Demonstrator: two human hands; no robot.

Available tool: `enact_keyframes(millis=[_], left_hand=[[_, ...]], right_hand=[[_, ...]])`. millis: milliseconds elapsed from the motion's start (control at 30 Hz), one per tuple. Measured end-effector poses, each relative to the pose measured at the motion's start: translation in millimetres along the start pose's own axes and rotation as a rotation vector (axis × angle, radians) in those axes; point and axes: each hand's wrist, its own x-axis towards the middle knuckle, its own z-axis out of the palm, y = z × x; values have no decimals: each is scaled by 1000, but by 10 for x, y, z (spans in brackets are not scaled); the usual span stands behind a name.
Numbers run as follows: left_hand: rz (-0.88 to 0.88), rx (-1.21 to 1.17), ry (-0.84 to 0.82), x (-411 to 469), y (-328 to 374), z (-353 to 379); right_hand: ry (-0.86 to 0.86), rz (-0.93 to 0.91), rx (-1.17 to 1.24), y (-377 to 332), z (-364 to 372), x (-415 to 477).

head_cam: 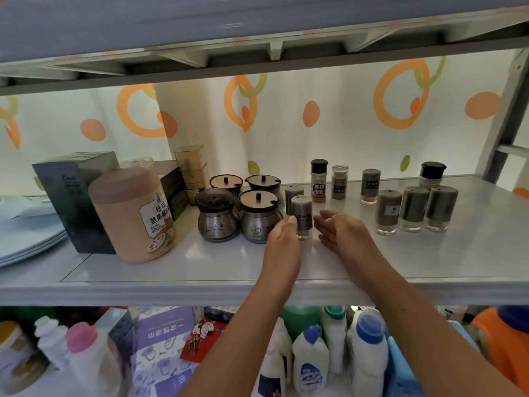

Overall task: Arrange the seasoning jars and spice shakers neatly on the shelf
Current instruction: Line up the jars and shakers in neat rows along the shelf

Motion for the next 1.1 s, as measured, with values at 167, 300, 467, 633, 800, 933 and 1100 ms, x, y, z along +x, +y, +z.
enact_keyframes(millis=[167,300,467,633,800,933,1100], left_hand=[[-43,-122,8,-1,-52,-66],[-13,-127,9,5,-98,-53],[29,-131,11,1,-107,-55],[45,-103,15,-35,-121,-68],[88,-48,-7,-45,-165,-78],[85,-55,-13,-21,-171,-90],[77,-48,-21,-43,-143,-88]], right_hand=[[108,16,161,0,-78,-3],[43,47,144,7,-66,0],[-73,24,33,1,-67,-4],[-106,-4,-21,14,-57,-12],[-88,-5,16,28,-71,-28],[-111,3,-18,38,-62,-11],[-124,11,-17,55,-65,19]])
